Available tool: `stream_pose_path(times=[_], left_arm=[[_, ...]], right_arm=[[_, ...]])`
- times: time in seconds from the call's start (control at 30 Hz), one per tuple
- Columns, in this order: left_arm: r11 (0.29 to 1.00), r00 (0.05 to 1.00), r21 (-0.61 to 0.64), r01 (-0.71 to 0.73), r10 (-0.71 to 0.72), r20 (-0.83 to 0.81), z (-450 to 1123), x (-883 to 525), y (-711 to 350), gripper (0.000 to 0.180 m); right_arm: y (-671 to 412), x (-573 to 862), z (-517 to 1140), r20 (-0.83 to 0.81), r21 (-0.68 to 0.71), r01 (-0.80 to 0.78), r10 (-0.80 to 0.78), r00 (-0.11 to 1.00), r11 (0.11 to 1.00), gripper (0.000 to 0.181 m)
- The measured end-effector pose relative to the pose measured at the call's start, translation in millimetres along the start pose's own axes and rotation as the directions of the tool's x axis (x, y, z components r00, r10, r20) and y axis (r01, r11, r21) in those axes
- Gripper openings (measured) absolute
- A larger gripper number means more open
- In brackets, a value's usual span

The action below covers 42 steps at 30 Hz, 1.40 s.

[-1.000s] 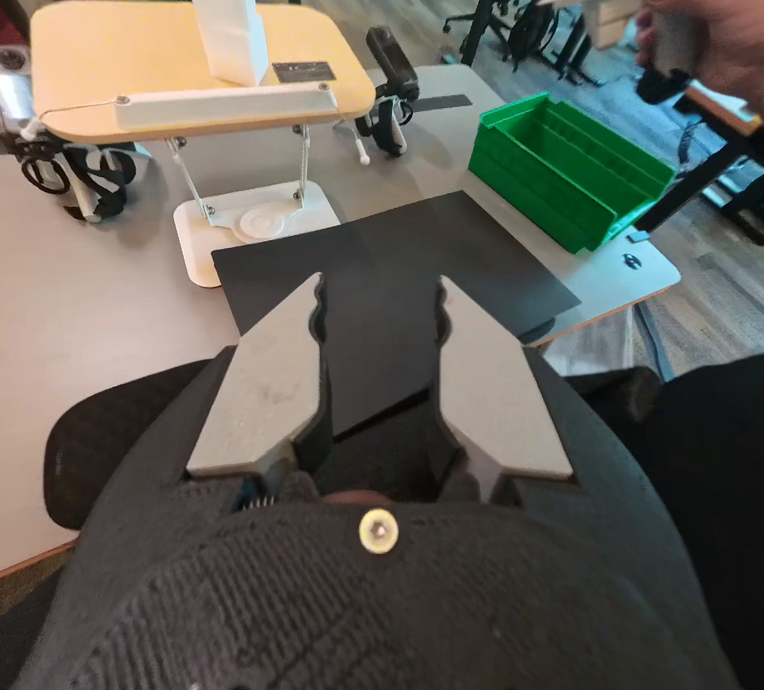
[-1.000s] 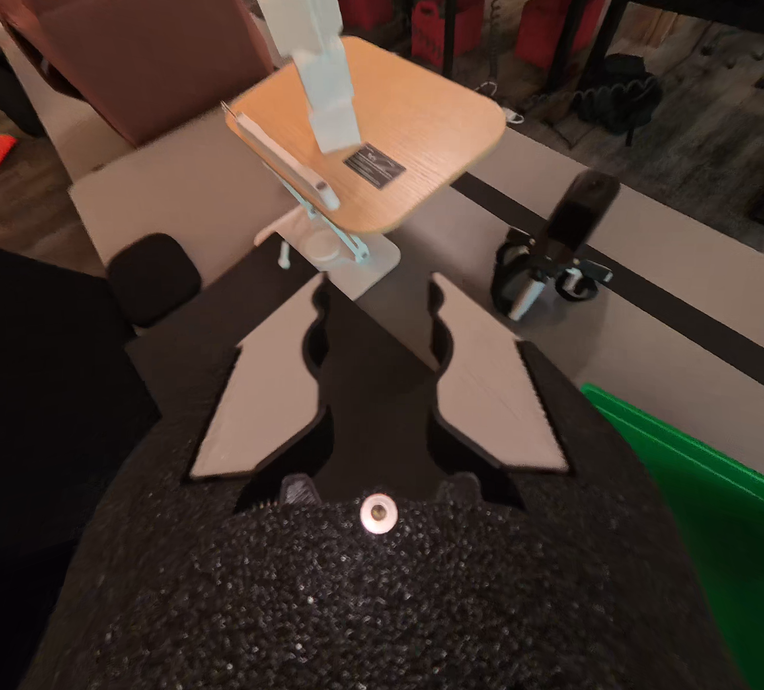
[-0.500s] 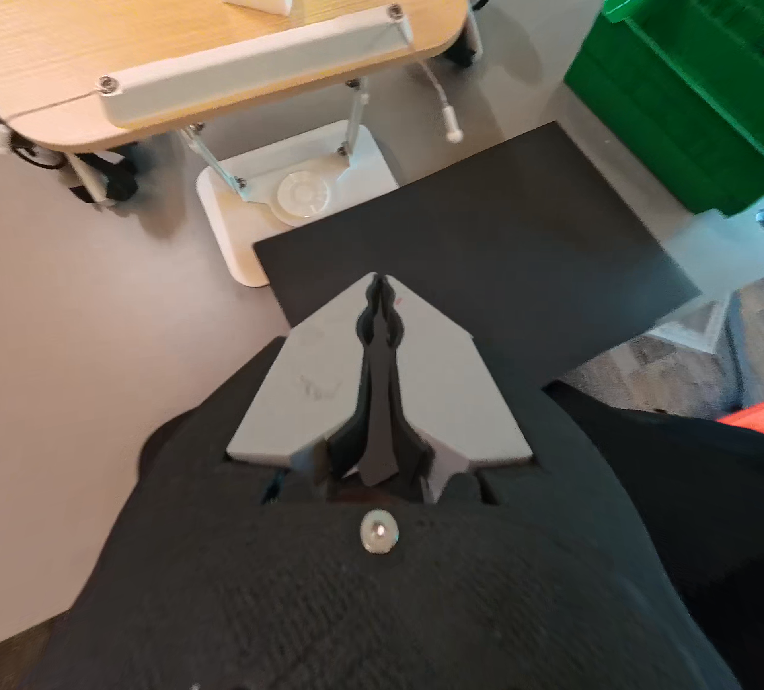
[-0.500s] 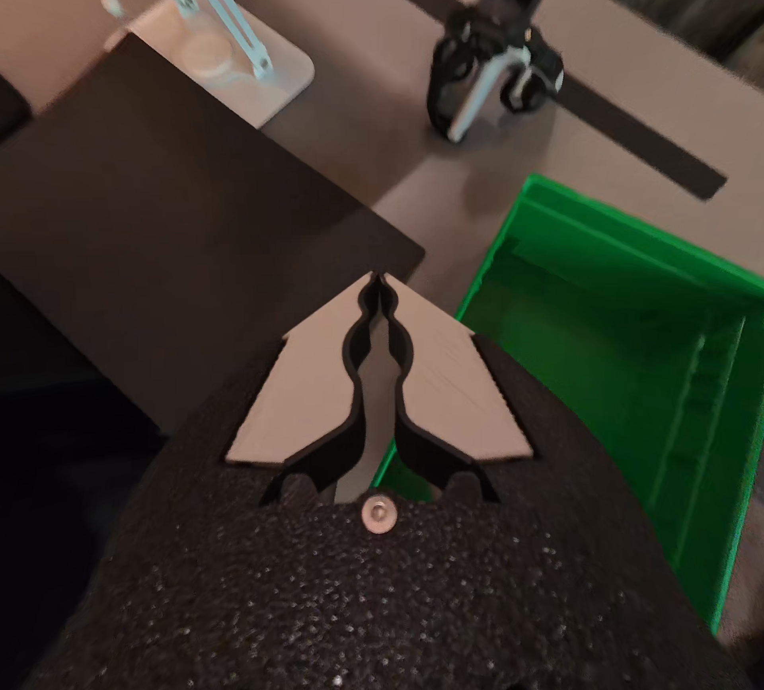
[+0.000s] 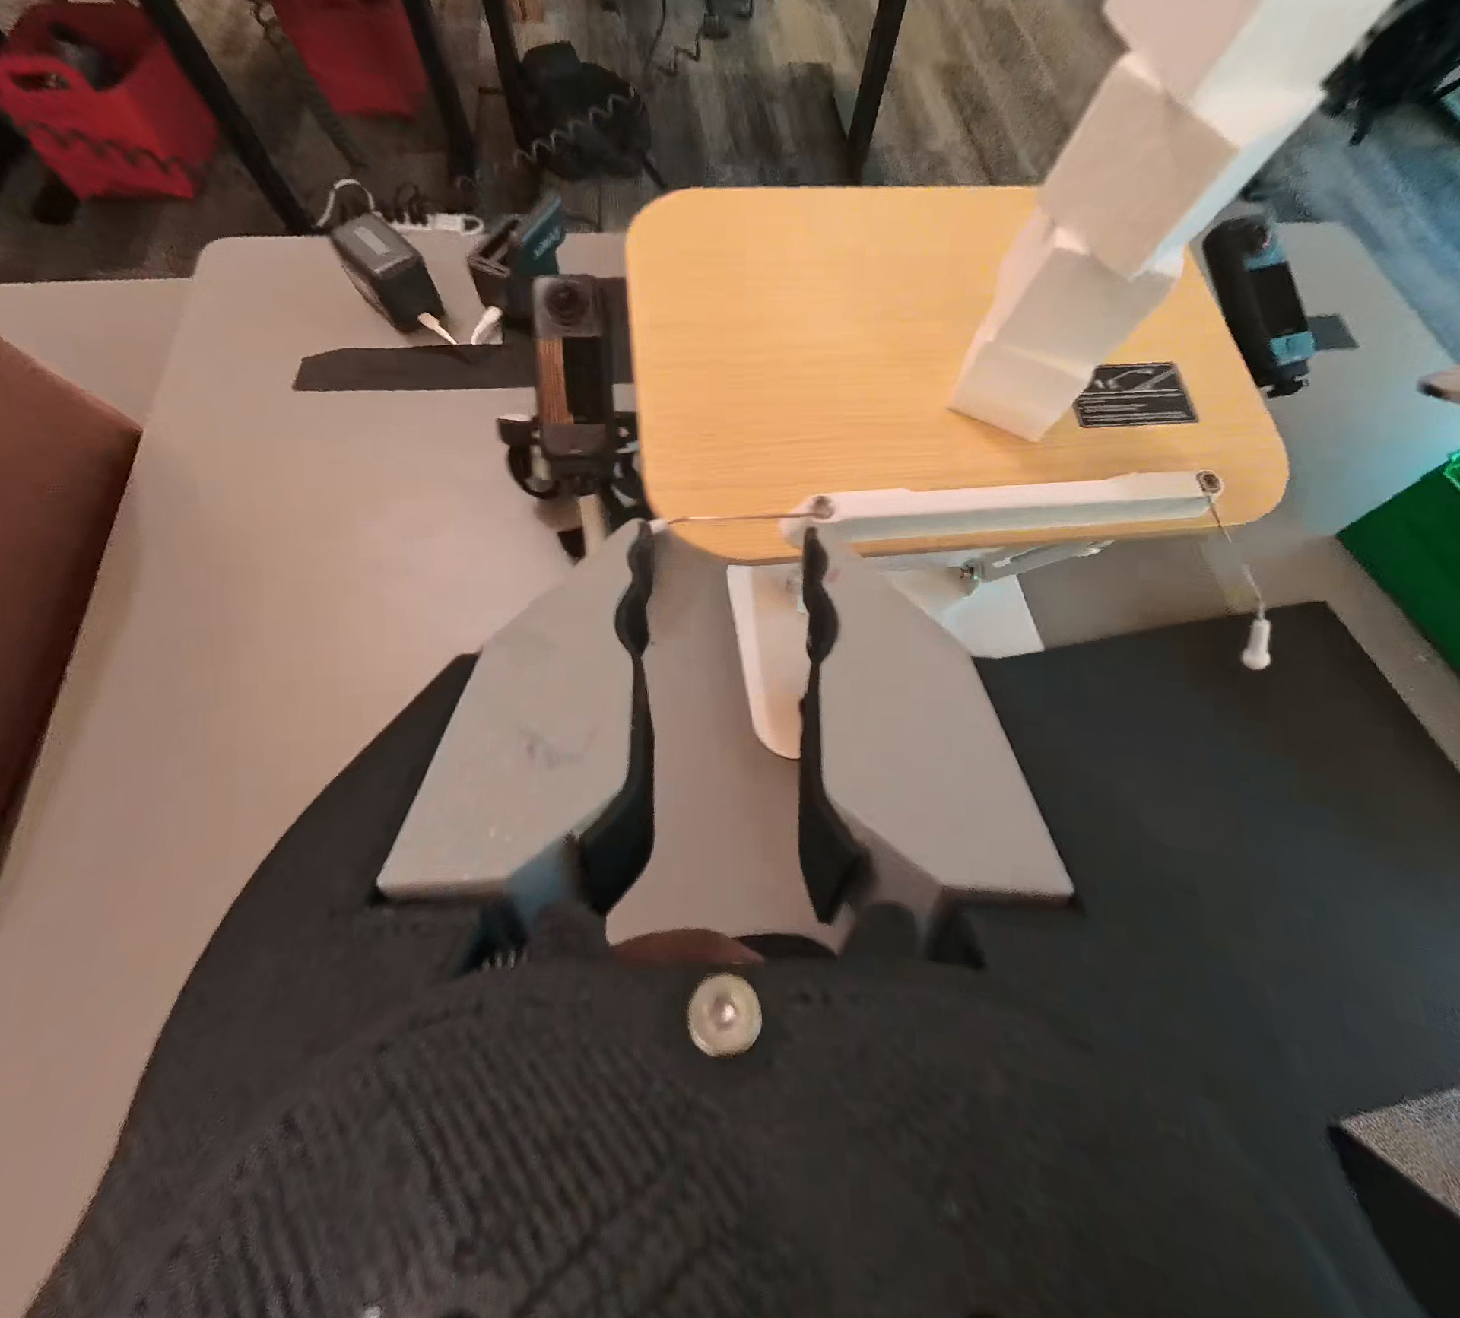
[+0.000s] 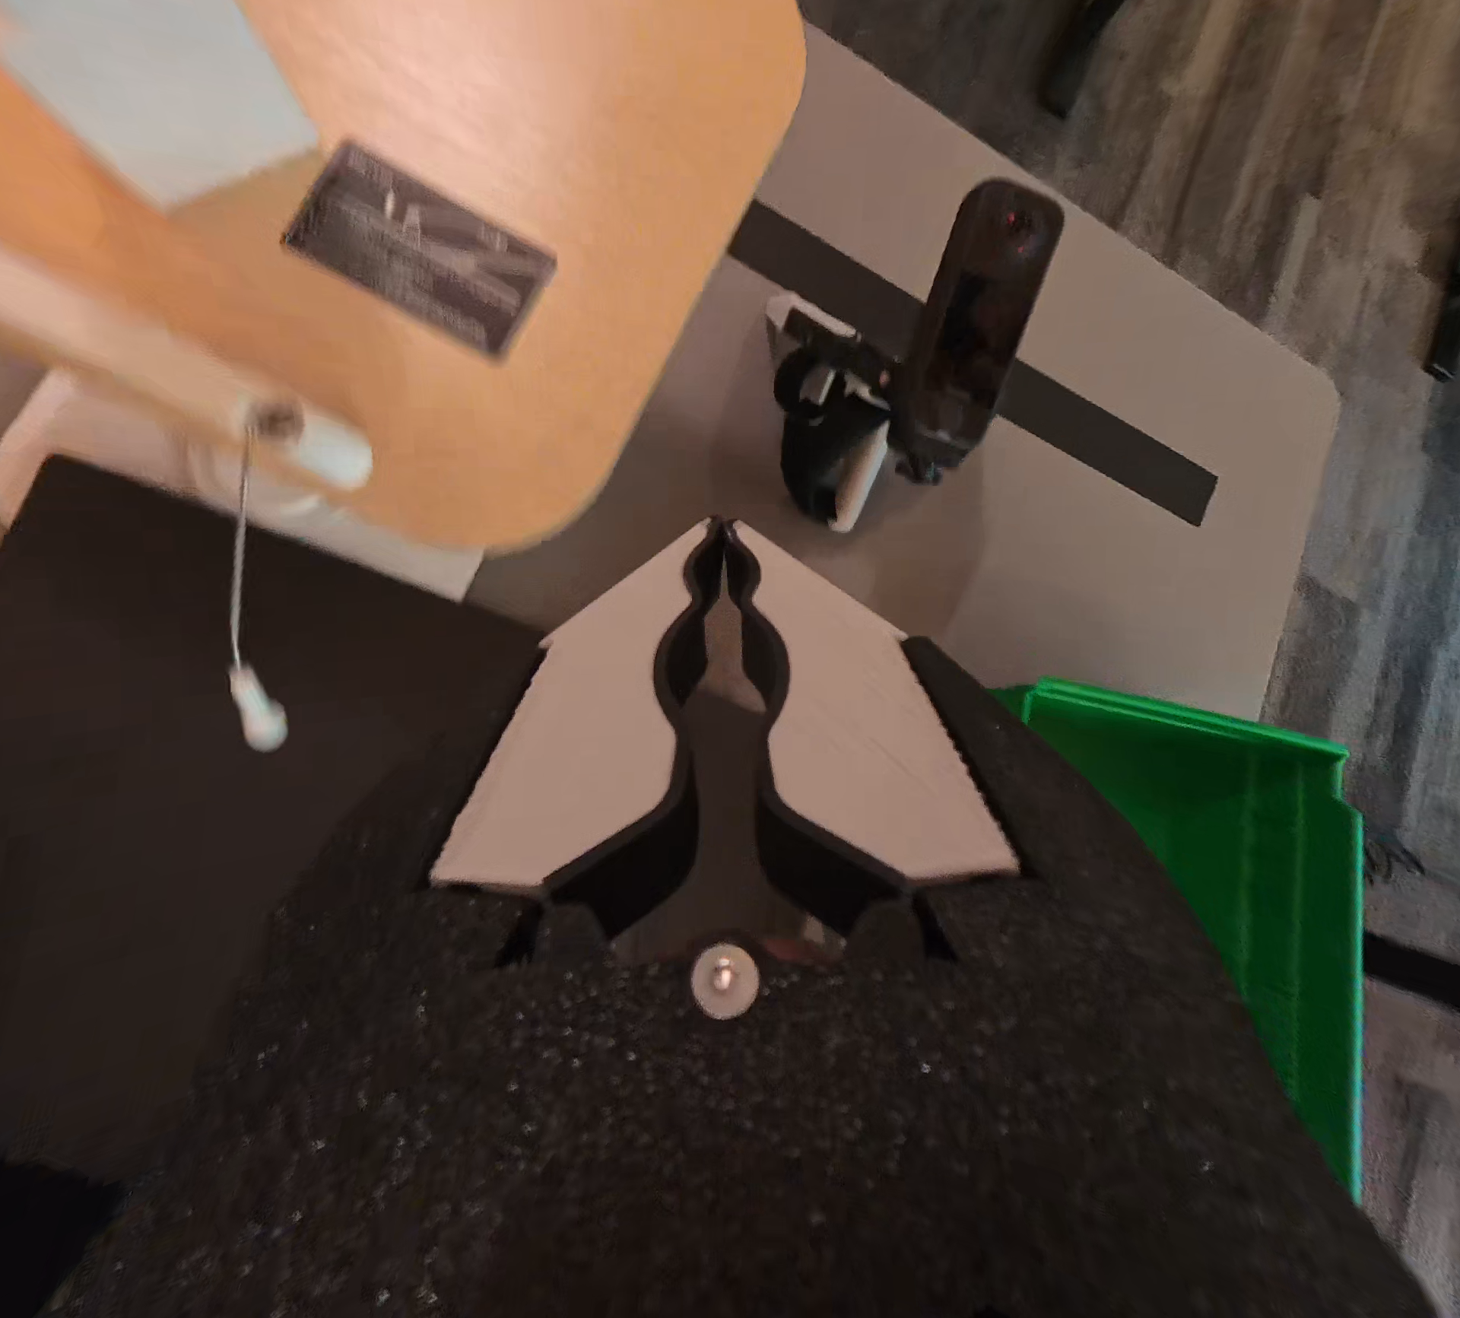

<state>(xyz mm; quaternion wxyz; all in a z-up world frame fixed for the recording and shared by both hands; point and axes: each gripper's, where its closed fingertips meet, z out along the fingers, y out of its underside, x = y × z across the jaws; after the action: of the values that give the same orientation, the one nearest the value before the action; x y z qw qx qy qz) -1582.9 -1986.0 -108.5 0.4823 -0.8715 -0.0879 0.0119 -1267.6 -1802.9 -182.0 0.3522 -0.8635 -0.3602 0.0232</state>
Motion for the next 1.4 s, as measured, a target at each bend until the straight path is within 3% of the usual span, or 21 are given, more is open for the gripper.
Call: stream_pose_path(times=[0.1, 0.27, 0.37, 0.43, 0.5, 0.6, 0.77, 1.03, 1.27, 1.33, 1.4], left_arm=[[1.0, 1.0, 0.004, 0.019, -0.019, 0.02, -23, -43, 17, 0.037], [0.993, 0.99, -0.027, 0.114, -0.112, 0.084, -49, -124, 64, 0.038], [0.981, 0.979, -0.066, 0.182, -0.175, 0.108, -58, -163, 97, 0.038], [0.978, 0.974, -0.1, 0.185, -0.169, 0.152, -62, -190, 119, 0.038], [0.974, 0.968, -0.129, 0.185, -0.158, 0.193, -65, -214, 139, 0.038], [0.966, 0.961, -0.169, 0.197, -0.157, 0.228, -66, -246, 164, 0.038], [0.948, 0.952, -0.226, 0.224, -0.163, 0.26, -64, -276, 194, 0.039], [0.933, 0.963, -0.295, 0.206, -0.14, 0.229, -42, -265, 229, 0.039], [0.901, 0.985, -0.399, 0.171, -0.149, 0.087, -36, -237, 265, 0.048], [0.901, 0.985, -0.401, 0.168, -0.163, 0.047, -37, -229, 264, 0.05], [0.9, 0.985, -0.404, 0.163, -0.174, 0.011, -37, -220, 261, 0.051]], right_arm=[[-24, -13, 27, -0.089, -0.088, -0.083, 0.075, 0.993, 0.993, 0.005], [-84, -11, 54, -0.225, 0.0, -0.152, 0.148, 0.963, 0.988, 0.008], [-120, -105, 74, 0.219, -0.003, -0.066, 0.065, 0.973, 0.998, 0.0], [-135, -93, 71, 0.052, 0.043, 0.041, -0.043, 0.998, 0.998, 0.0], [-150, -68, 59, -0.073, 0.115, 0.026, -0.018, 0.997, 0.993, 0.0], [-142, -41, 43, -0.119, 0.103, -0.042, 0.054, 0.991, 0.994, 0.007], [-121, -22, 19, -0.201, 0.123, 0.054, -0.028, 0.979, 0.991, 0.015], [-68, -25, 17, -0.198, 0.062, 0.06, -0.047, 0.979, 0.996, 0.023], [-35, -29, -1, -0.179, 0.073, 0.032, -0.018, 0.984, 0.997, 0.033], [-25, -31, -9, -0.152, 0.087, 0.008, 0.005, 0.988, 0.996, 0.038], [-15, -32, -17, -0.136, 0.093, 0.013, -0.001, 0.991, 0.996, 0.058]])
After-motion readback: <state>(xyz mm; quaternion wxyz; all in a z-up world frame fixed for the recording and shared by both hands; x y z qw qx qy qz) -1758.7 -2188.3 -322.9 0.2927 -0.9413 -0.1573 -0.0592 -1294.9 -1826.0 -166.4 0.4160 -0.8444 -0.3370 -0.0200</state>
